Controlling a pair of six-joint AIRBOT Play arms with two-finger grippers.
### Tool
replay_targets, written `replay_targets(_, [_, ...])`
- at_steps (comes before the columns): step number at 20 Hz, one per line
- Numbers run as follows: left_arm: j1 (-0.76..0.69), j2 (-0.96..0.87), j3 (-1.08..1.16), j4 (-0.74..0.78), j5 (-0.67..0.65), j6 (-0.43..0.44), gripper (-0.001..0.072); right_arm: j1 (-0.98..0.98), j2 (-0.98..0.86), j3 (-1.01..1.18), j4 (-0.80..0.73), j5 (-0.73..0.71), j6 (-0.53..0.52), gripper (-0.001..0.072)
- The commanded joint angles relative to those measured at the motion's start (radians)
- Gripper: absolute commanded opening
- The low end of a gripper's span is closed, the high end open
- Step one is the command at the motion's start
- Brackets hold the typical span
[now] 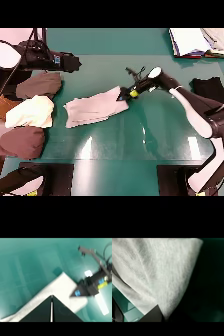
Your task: Fold the shirts.
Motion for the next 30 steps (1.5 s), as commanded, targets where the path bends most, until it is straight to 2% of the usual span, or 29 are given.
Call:
replay_targets(1, [-0.073,-0.001,0.000,0.000,0.014,0.000,0.0019,-0.097,0.081,0.055,-0.062,0.002,0.006,0.0014])
replay_targets(7, [-0.159,-0.001,0.000,-0.014,0.054,0.000,0.0020,-0.500,0.297,0.070,-0.249,-0.009,0.073,0.0014])
replay_targets(10, [-0.159,-0.001,0.000,-0.023,0.063,-0.002,0.0021,-0.726,0.346,0.070,-0.250,-0.055,0.072,0.0014])
replay_targets(14, [-0.159,-0.001,0.000,-0.026,0.062,-0.004,0.0020,-0.929,0.354,0.070,-0.239,-0.122,0.064,0.0014])
replay_targets(18, [-0.159,-0.001,0.000,-0.027,0.063,-0.009,0.0020,-1.004,0.354,0.070,-0.231,-0.203,0.040,0.0014])
replay_targets(22, [-0.159,-0.001,0.000,-0.027,0.062,-0.008,0.0021,-1.004,0.354,0.148,-0.232,-0.202,0.016,0.0014])
replay_targets(30, [-0.159,-0.001,0.000,-0.027,0.059,-0.008,0.0021,-1.017,0.358,0.394,-0.241,0.036,0.016,0.0013])
